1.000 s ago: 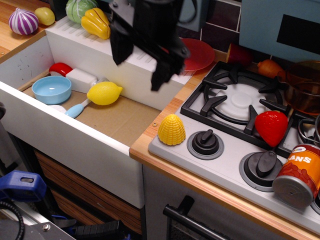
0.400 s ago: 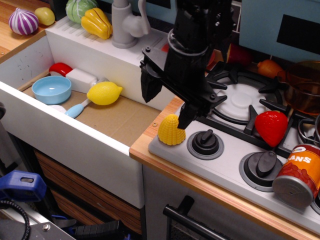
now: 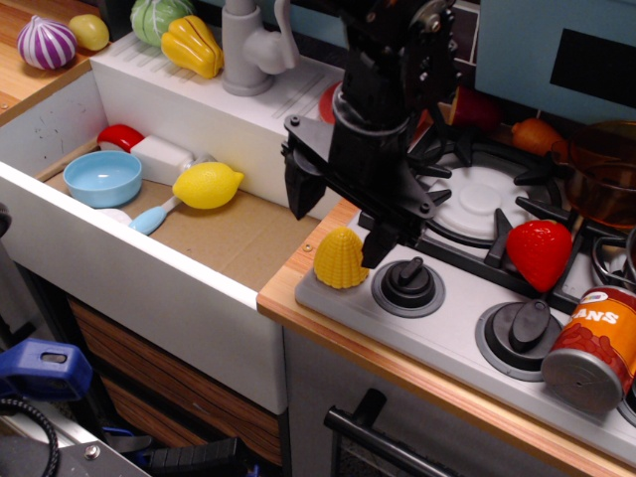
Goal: Put corn on plate
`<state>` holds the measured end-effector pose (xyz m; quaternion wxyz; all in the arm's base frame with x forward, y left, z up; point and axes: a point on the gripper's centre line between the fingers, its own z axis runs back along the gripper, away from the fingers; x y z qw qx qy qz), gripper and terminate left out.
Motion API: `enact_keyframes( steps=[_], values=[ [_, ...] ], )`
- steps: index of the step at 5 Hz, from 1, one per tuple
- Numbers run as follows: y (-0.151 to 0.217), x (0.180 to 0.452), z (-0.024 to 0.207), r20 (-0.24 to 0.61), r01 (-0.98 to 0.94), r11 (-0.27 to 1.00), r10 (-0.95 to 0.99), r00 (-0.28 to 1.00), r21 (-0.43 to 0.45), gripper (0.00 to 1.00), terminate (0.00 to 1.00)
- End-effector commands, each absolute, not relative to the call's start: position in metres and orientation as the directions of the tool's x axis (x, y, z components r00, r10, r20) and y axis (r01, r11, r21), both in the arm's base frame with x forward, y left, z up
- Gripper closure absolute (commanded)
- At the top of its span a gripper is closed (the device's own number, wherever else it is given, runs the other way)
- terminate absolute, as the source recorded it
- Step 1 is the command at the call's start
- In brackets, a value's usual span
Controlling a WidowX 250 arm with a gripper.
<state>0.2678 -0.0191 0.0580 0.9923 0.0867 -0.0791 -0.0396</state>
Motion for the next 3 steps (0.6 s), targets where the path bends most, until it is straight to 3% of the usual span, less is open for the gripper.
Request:
enact_keyframes(
  steps=[1, 2, 3],
  values=[
    [-0.010, 0.276, 0.050, 0.192, 0.048, 0.989, -0.075, 0.979, 0.142, 0.00, 0.00],
    [-0.005, 0.276, 0.037, 0.208, 0.041, 0.993, -0.063, 0.976, 0.109, 0.00, 0.00],
    [-0.005, 0.277, 0.034, 0.191, 0.023, 0.996, -0.040, 0.981, 0.090, 1.00, 0.00]
  ],
)
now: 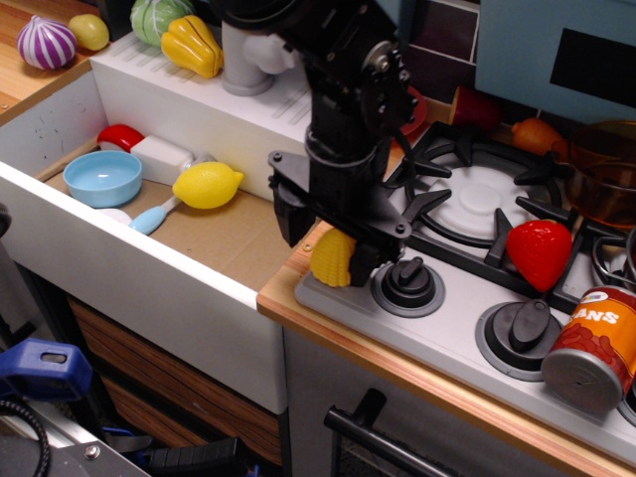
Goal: Put corn on plate
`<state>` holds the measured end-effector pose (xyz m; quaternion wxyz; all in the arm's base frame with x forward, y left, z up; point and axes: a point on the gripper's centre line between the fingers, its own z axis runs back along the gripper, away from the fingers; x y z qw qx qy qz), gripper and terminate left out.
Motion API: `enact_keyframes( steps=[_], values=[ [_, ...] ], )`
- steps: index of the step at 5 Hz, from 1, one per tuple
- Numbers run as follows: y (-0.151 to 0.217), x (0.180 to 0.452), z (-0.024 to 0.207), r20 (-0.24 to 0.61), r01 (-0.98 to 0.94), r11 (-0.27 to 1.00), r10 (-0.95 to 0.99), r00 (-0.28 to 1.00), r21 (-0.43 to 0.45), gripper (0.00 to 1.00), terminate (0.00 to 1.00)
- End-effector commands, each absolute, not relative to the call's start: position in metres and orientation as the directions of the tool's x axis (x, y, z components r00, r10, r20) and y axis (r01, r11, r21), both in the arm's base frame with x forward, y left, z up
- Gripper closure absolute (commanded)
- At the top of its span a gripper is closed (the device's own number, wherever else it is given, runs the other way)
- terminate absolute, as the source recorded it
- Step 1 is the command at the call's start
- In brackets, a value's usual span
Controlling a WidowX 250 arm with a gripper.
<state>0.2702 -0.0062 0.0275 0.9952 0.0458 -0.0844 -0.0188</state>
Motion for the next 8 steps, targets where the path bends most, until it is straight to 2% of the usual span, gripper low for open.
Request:
enact_keyframes(
  steps=[1, 2, 3, 4, 5, 6, 7, 8],
  values=[
    [-0.003, 0.279, 0.041, 0.185, 0.018, 0.994, -0.038, 0.982, 0.109, 1.00, 0.00],
    [0.035, 0.307, 0.059, 0.182, 0.113, 0.968, -0.156, 0.971, 0.223, 1.00, 0.00],
    [0.076, 0.344, 0.063, 0.205, 0.212, 0.931, -0.279, 0.938, 0.297, 1.00, 0.00],
    [0.079, 0.367, 0.045, 0.286, 0.231, 0.911, -0.335, 0.898, 0.341, 1.00, 0.00],
    [0.087, 0.417, 0.043, 0.318, 0.307, 0.863, -0.446, 0.837, 0.400, 1.00, 0.00],
    [0.083, 0.439, 0.049, 0.321, 0.383, 0.796, -0.557, 0.766, 0.468, 1.00, 0.00],
    [0.072, 0.456, 0.065, 0.319, 0.432, 0.753, -0.621, 0.715, 0.497, 1.00, 0.00],
    [0.069, 0.461, 0.065, 0.322, 0.468, 0.758, -0.629, 0.708, 0.454, 1.00, 0.00]
  ],
)
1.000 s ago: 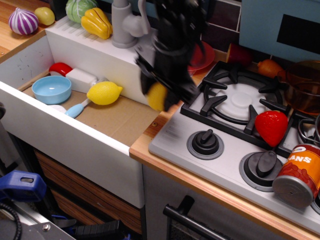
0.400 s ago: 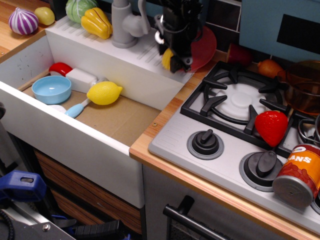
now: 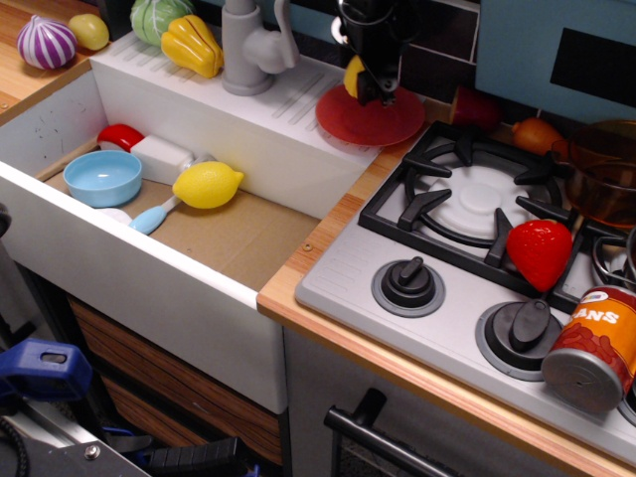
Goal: Put corn on plate
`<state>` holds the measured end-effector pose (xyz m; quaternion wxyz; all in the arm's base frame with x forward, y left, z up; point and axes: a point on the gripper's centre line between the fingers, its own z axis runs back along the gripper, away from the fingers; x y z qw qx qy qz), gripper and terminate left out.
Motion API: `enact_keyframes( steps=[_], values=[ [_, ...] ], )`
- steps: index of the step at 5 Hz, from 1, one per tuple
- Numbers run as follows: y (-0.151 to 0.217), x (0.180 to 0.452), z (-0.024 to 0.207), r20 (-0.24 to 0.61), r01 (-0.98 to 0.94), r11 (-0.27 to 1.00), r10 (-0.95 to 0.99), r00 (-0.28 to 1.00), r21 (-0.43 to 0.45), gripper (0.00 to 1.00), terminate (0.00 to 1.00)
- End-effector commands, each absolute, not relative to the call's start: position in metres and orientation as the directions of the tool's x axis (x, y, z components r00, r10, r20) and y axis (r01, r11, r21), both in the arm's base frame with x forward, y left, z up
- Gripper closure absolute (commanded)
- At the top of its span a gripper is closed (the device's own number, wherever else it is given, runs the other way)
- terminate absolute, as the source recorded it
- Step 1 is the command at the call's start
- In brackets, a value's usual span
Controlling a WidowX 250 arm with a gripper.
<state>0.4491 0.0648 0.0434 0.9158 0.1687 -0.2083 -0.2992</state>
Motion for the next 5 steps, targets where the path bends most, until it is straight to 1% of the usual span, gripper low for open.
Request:
enact_keyframes(
  steps=[1, 2, 4, 5],
  values=[
    [0.0693, 0.4620, 0.0620, 0.336, 0.495, 0.761, -0.637, 0.694, 0.420, 0.00, 0.00],
    [0.0712, 0.4543, 0.0627, 0.339, 0.478, 0.783, -0.610, 0.716, 0.398, 0.00, 0.00],
    [0.0712, 0.4543, 0.0627, 0.339, 0.478, 0.783, -0.610, 0.716, 0.398, 0.00, 0.00],
    [0.0712, 0.4543, 0.0627, 0.339, 0.478, 0.783, -0.610, 0.716, 0.398, 0.00, 1.00]
  ],
)
